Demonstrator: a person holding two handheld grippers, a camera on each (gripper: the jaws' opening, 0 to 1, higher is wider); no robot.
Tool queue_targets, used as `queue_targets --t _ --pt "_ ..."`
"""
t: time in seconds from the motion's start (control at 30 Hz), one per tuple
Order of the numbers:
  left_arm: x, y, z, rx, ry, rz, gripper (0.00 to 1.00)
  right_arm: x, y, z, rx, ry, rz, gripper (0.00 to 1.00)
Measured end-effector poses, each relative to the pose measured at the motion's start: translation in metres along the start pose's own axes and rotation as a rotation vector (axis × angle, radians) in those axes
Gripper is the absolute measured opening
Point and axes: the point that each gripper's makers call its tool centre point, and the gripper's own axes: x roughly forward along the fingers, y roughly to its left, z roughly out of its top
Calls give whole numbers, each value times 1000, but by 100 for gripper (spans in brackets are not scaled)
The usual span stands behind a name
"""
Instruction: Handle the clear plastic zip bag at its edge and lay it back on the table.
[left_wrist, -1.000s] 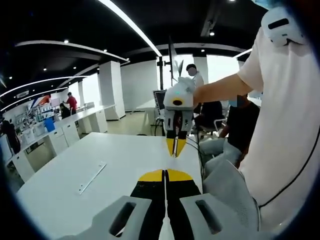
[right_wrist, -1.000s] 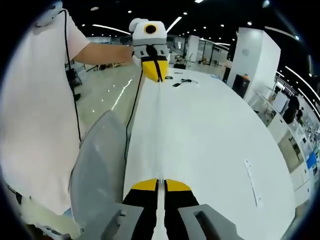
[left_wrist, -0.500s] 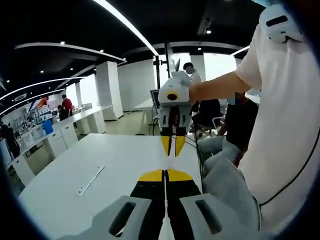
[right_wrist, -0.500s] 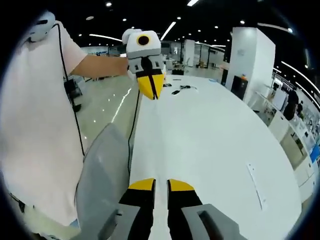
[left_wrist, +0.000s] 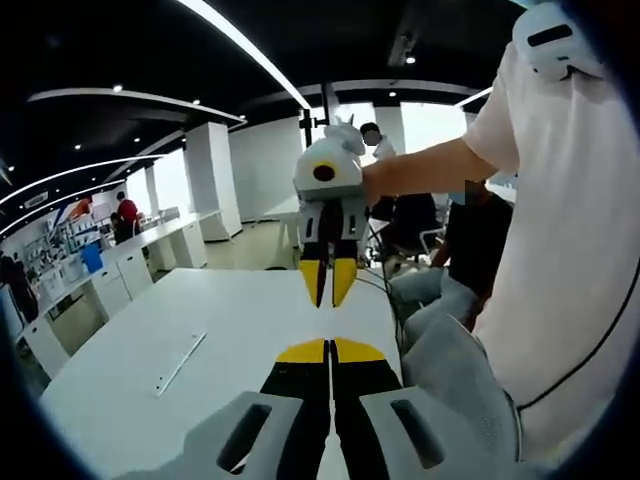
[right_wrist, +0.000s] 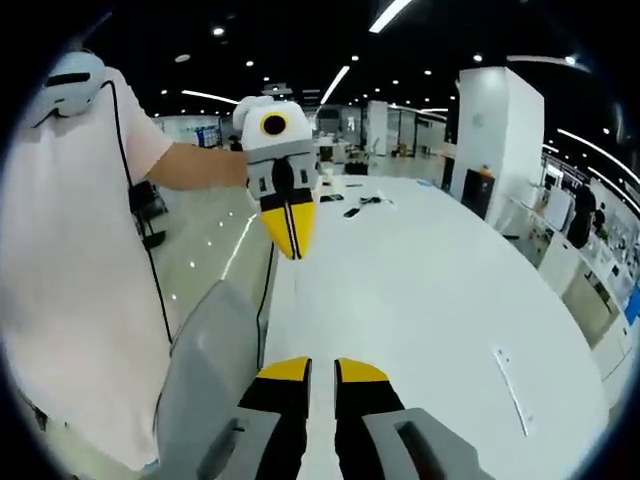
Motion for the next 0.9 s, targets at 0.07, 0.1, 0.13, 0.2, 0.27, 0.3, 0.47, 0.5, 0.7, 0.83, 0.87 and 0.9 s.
queue_targets --t 0.07,0.1,0.13,0.2,0.27,0.3,0.47,0.5,0.7,0.83,0.87,0.9 --pt "0 -1 0 1 0 -2 0 2 -2 -1 -12 14 -3 5" --pt "1 -1 1 3 1 -5 0 3 -2 -2 -13 19 -1 5" --pt "1 -1 1 5 1 -6 0 4 -3 -3 -15 22 0 5" --pt "1 -2 2 8 0 -10 0 7 -2 -7 -19 39 6 4" --pt "1 -3 3 10 -1 -16 0 10 -3 -11 -21 54 8 4" --pt "2 -4 3 10 -1 -18 0 12 -1 -12 -19 59 15 4" --pt "2 -7 3 14 1 -30 0 17 3 -14 -18 69 38 4" --pt "2 -7 3 15 1 -30 0 18 4 -14 -18 71 43 4" --pt "4 -7 5 20 -1 -32 0 23 11 -18 -26 83 78 0" --pt "4 -8 4 14 2 -34 0 24 12 -19 -27 84 80 0" --pt "3 -7 3 9 3 -34 0 24 11 -19 -37 82 75 0" --pt "3 -7 2 4 4 -33 0 24 11 -19 -36 81 73 0"
